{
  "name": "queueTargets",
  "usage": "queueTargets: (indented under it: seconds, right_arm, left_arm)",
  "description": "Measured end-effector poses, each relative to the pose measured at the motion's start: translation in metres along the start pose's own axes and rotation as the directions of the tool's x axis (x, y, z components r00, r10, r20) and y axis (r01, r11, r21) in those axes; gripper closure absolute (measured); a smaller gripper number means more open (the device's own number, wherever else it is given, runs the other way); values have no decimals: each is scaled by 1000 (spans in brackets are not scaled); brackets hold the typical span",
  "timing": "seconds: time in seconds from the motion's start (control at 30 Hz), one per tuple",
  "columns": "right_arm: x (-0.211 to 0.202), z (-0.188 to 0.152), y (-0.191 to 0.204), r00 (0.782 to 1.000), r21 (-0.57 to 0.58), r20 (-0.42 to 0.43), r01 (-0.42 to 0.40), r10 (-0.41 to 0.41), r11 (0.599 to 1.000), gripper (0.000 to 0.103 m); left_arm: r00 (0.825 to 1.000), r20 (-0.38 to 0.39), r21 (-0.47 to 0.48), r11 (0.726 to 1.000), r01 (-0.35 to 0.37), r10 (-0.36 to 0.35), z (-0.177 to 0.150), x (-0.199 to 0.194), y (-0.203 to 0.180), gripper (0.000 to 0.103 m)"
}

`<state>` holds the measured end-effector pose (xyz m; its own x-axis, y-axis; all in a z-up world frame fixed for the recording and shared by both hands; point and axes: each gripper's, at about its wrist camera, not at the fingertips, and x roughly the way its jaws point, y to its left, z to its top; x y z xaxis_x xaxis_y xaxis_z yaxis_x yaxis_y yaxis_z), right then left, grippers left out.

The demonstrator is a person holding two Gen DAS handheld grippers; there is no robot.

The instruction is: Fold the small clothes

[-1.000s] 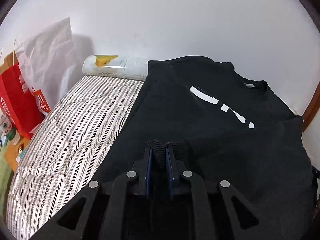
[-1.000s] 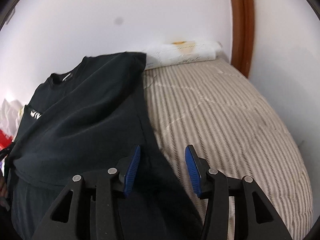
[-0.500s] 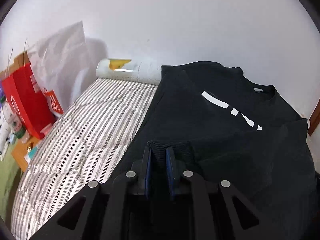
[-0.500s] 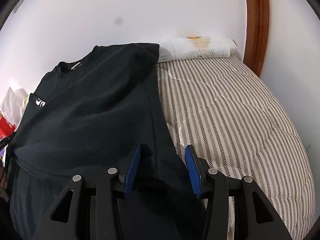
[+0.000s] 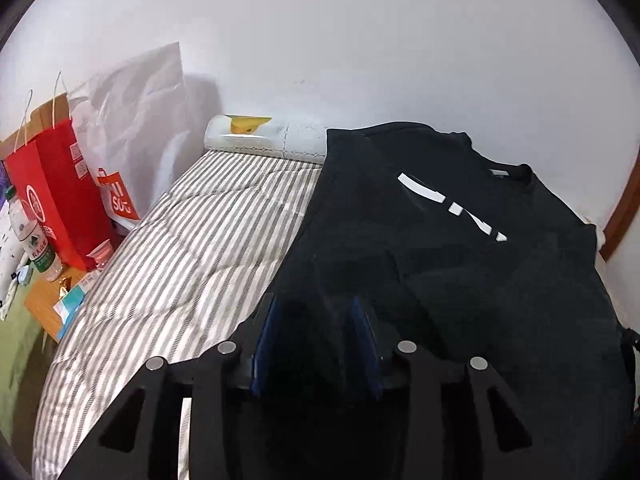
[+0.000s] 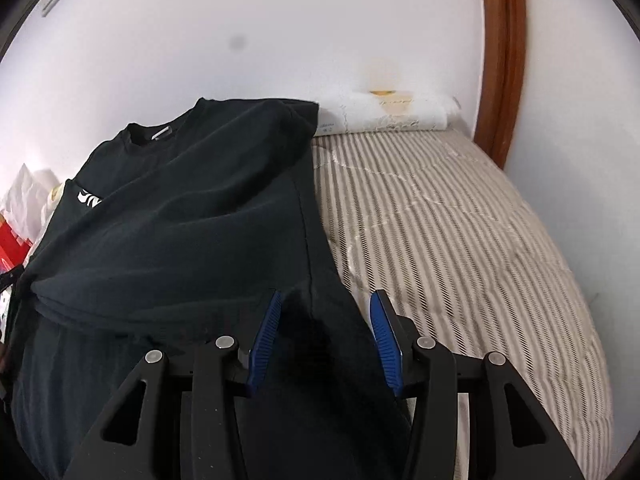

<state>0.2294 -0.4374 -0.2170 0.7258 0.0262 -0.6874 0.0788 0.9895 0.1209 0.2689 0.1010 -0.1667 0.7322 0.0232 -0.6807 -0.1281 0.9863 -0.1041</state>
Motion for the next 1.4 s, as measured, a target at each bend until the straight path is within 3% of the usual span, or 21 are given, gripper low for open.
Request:
queueTargets:
  seconds: [0.23, 0.37, 0.53, 0.63, 0.83, 1.27, 1.4]
  right_arm:
    - [-36, -26, -14, 1000, 12, 7, 20, -20, 1000, 57]
    - [-60, -46, -20, 999, 35, 14, 51, -51, 998, 57]
    - [-85, -77, -21, 999, 35, -35, 10, -9, 999, 58]
    - [-93, -97, -19, 998, 4, -63, 10, -9, 1000, 58]
    - [-115, -141, -24, 996, 20, -85, -15, 17, 1000, 57]
    - [-164, -204, -23, 993, 56, -65, -99, 103, 994, 57]
    - [-171, -213, -17, 993, 22, -58, -106, 107, 994, 57]
  left_arm:
    - [999, -32, -7, 1000, 22, -22, -25, -35, 34, 51]
    - [998, -49, -24, 999, 44, -45, -47, -60, 55, 51]
    - [994, -75, -9, 997, 75, -75, -77, -87, 66, 45]
    - [991, -101, 20, 995, 93, -91, -96, -100, 68, 45]
    - [967, -167, -12, 981, 195, -194, -136, -122, 72, 45]
    - [949, -169, 40, 960, 277, -267, -189, -168, 48, 45]
    - [931, -170, 43, 942, 334, -322, -201, -178, 45, 44]
